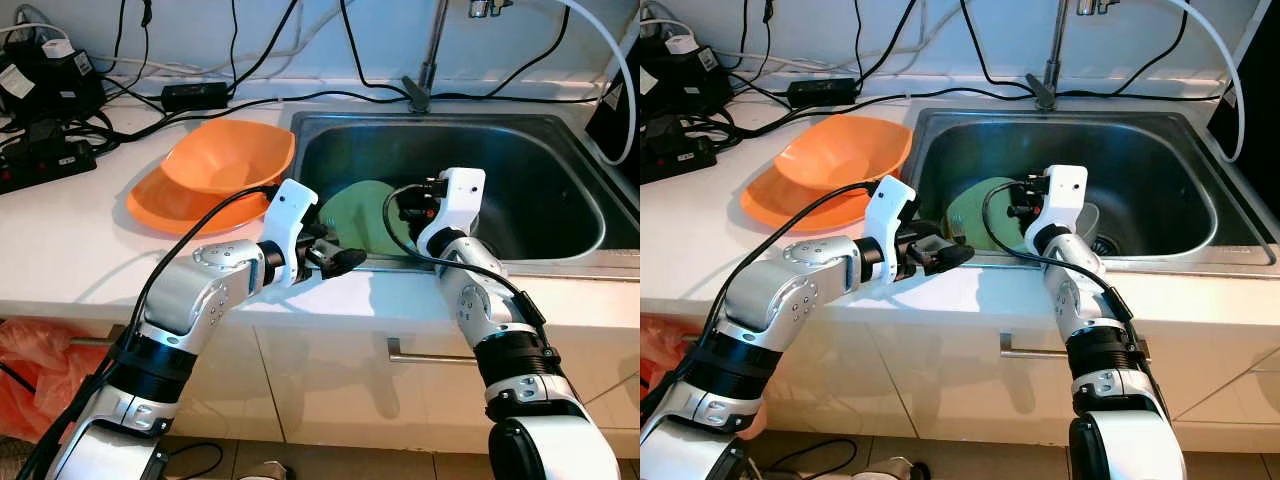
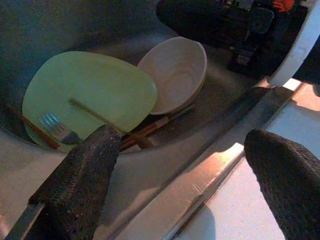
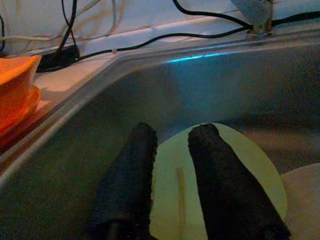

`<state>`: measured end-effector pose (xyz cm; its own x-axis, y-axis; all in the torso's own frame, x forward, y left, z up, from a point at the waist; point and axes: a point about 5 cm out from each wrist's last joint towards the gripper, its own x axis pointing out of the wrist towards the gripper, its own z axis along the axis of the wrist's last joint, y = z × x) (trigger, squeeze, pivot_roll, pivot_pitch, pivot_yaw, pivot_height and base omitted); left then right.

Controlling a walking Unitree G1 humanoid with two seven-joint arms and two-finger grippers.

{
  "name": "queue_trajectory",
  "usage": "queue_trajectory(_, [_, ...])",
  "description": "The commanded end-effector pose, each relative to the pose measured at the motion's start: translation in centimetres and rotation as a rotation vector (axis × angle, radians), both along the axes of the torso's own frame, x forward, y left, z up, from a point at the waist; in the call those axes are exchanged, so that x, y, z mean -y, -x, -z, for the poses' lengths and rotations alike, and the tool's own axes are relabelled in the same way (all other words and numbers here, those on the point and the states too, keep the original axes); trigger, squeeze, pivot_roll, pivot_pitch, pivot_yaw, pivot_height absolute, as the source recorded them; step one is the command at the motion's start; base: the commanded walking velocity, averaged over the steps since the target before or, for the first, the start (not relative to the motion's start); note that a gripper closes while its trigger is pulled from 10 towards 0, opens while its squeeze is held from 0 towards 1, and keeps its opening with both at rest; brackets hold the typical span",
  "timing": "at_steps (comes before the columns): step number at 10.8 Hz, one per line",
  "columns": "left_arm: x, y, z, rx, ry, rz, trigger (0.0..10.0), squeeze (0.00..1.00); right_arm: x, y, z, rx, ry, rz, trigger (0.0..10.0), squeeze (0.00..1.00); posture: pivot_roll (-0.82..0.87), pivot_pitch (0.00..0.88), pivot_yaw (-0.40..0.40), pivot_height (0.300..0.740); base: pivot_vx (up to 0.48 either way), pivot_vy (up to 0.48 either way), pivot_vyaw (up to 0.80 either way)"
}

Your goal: Kitchen organization

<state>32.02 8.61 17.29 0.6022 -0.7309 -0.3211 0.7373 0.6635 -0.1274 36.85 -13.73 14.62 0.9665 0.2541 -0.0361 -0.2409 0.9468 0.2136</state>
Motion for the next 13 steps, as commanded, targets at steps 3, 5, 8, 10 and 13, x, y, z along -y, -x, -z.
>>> queue_trajectory(3, [-0.4,-0.2,-0.3,0.037,-0.034,-0.012,10.0,0.82,-0.9,-0.4,-1.3,0.035,-0.066,-0.051,10.0,1.00,0.12,0.015,0.056,0.740,0.000,0.000,0.00])
queue_trajectory(5, [-1.0,-0.6,-0.7,0.077,-0.083,-0.027,10.0,0.83,-1.8,0.0,-2.3,0.066,-0.068,-0.124,10.0,1.00,0.12,0.011,0.057,0.740,0.000,0.000,0.00])
queue_trajectory(8, [-1.7,-1.6,-1.9,0.184,-0.097,-0.103,10.0,0.81,-2.1,1.0,-3.9,0.135,-0.079,-0.189,10.0,1.00,0.12,0.007,0.057,0.740,0.000,0.000,0.00])
queue_trajectory(10, [-2.5,-2.2,-2.8,0.279,-0.096,-0.153,10.0,0.00,-2.5,2.6,-4.7,0.147,-0.101,-0.292,10.0,1.00,0.12,0.009,0.059,0.740,0.000,0.000,0.00])
queue_trajectory(13, [-5.3,-3.9,-4.3,0.433,-0.221,-0.279,10.0,0.00,-1.9,5.6,-5.7,0.178,-0.142,-0.470,10.0,1.00,0.12,0.007,0.064,0.740,0.000,0.000,0.00])
